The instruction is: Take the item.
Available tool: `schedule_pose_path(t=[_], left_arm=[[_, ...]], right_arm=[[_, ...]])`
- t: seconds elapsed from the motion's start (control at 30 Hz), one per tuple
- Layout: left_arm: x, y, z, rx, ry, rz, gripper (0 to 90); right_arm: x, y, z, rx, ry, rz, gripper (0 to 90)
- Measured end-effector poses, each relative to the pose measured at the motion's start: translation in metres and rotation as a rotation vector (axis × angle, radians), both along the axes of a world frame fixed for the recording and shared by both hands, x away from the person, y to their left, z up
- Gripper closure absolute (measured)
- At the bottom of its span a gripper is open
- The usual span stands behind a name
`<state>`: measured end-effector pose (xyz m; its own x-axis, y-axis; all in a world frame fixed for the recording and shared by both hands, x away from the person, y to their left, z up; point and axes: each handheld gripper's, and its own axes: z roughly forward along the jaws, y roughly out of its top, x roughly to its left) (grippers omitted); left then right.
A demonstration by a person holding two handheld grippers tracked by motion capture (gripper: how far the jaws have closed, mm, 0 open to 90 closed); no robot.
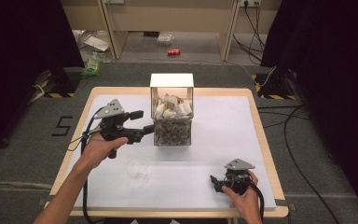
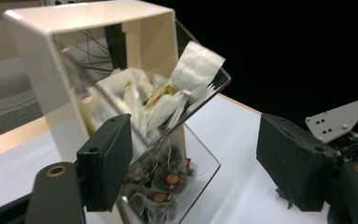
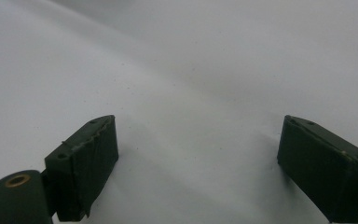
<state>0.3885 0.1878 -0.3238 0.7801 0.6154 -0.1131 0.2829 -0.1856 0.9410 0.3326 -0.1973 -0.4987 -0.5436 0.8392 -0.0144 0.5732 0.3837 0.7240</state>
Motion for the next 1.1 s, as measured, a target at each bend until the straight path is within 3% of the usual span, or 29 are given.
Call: schedule_pose_path(t=[0.53,1.1], left_arm=[[0.024,-0.037,0.016,0.028,-0.021,-0.01,29.2],[0.049,-0.076,0.014,0.095,-0.008,0.0,30.3]], right_arm=[[0.0,0.0,0.0,0.002,0.002,-0.003,12.8],[0.0,0.0,0.0,0.003,0.002,-0.002,12.8]])
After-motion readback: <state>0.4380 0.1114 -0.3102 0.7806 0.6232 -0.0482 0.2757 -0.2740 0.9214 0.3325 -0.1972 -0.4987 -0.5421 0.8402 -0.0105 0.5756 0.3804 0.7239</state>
